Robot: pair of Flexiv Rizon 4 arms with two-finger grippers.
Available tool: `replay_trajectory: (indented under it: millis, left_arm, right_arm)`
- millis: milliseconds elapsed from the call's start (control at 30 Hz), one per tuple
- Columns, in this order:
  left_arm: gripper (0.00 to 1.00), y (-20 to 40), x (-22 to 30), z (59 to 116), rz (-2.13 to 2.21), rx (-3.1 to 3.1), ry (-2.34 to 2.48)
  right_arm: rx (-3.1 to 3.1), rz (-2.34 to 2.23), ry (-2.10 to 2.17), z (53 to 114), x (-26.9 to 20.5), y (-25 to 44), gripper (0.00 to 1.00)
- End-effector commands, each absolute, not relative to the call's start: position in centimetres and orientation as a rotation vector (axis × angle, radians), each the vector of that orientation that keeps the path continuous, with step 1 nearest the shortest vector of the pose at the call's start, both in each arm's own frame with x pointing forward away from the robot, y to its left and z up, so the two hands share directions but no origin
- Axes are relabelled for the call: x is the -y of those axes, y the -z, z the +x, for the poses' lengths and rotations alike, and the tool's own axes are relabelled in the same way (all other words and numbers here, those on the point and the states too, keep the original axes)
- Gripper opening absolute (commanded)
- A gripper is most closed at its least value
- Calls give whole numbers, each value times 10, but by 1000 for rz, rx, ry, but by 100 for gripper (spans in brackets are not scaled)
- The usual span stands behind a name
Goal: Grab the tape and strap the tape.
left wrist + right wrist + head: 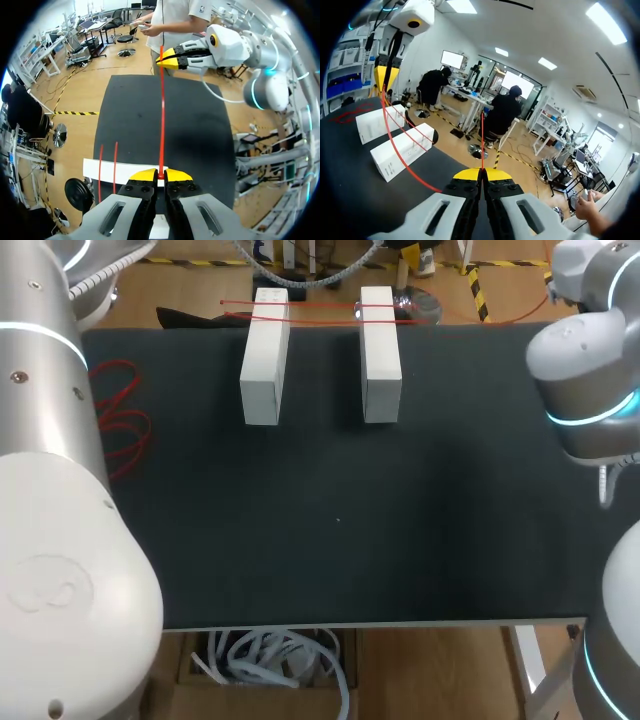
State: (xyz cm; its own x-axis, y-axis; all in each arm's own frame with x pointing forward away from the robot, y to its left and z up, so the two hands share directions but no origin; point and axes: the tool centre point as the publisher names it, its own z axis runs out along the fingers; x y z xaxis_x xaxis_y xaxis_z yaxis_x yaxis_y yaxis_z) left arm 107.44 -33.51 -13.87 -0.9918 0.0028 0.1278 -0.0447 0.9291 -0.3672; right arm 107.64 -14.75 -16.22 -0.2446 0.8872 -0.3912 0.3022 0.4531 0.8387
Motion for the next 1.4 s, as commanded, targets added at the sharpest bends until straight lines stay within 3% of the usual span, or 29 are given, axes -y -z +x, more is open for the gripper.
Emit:
replay_trajectory:
  millis: [33,667,1400]
  left_arm:
    - [0,138,336,1076,33,2958,-560]
    - [0,138,336,1076,33,2958,-560]
    - [0,138,336,1076,33,2958,-560]
  right_arm:
    - [-1879,1048,-630,1076,146,159,0]
    - [-1859,450,-189,1098,125,129,0]
    - [-1721,409,-1,1093,94,126,0]
